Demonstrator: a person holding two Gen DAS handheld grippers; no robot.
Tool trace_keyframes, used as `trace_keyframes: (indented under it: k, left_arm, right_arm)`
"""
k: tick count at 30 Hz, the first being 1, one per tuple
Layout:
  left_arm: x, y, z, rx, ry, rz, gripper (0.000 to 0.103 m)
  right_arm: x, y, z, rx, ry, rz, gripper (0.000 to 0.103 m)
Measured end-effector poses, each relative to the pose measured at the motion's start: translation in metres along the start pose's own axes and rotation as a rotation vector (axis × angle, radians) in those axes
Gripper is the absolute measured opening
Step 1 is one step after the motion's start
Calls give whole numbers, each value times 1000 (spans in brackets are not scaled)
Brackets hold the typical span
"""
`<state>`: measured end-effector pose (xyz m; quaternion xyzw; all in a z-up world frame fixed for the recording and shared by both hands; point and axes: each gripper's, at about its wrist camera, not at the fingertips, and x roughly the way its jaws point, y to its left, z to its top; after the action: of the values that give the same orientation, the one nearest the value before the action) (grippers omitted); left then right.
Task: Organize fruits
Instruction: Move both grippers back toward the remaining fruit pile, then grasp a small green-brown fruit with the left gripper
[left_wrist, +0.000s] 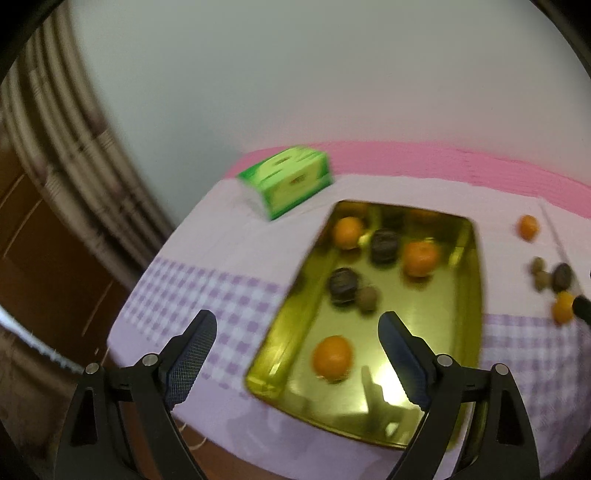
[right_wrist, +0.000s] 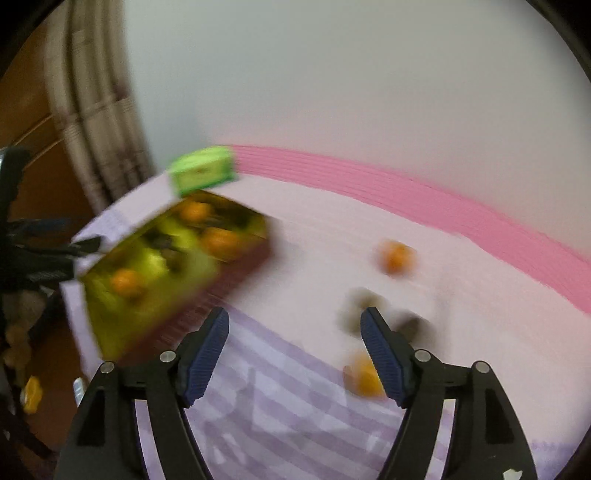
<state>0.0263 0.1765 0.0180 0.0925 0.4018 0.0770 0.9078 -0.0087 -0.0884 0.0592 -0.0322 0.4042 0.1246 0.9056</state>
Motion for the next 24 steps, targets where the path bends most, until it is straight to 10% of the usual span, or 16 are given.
trace_keyframes:
  k: [8,24]
  left_arm:
    - [-25,-65,3,181,-13,-271,89]
    - [39,-203,78,200,250,-516,71]
  right_arm:
    - [-24,-137,-82,137,106,-297,71]
    - [-26,-179,-110,266,81,-251,73]
